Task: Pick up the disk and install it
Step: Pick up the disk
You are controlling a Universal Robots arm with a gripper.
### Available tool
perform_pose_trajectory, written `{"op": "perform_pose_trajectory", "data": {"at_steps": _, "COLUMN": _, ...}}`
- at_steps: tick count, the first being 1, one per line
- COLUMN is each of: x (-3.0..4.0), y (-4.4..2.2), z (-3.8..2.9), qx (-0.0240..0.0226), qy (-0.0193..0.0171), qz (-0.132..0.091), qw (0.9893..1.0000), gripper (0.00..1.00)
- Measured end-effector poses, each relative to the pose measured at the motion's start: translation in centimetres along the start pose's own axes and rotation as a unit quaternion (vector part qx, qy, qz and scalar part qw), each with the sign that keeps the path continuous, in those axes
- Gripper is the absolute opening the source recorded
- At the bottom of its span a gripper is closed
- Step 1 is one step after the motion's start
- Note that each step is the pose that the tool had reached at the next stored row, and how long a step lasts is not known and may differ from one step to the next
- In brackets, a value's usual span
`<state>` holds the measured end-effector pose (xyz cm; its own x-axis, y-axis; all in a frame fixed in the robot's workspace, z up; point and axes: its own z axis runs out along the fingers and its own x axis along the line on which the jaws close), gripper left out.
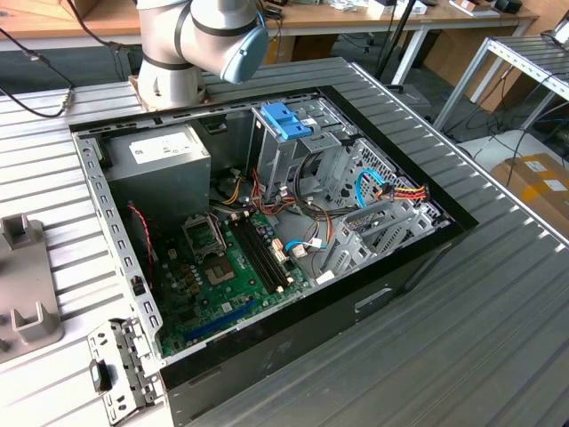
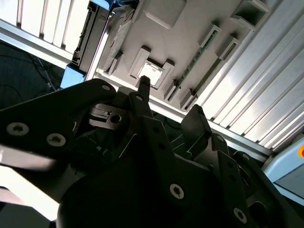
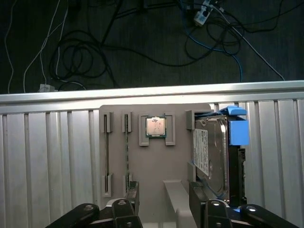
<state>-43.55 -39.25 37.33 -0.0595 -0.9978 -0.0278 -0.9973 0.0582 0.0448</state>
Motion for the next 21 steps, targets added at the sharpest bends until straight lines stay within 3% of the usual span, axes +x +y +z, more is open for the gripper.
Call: {"op": "perform_pose_trajectory", "data": {"at_steps": 21, "x": -0.01, "y": -0.02, "z": 0.72, "qx": 0.0000, "qy": 0.0000, "qz": 0.000, "qw": 1.0000, "gripper": 0.54}}
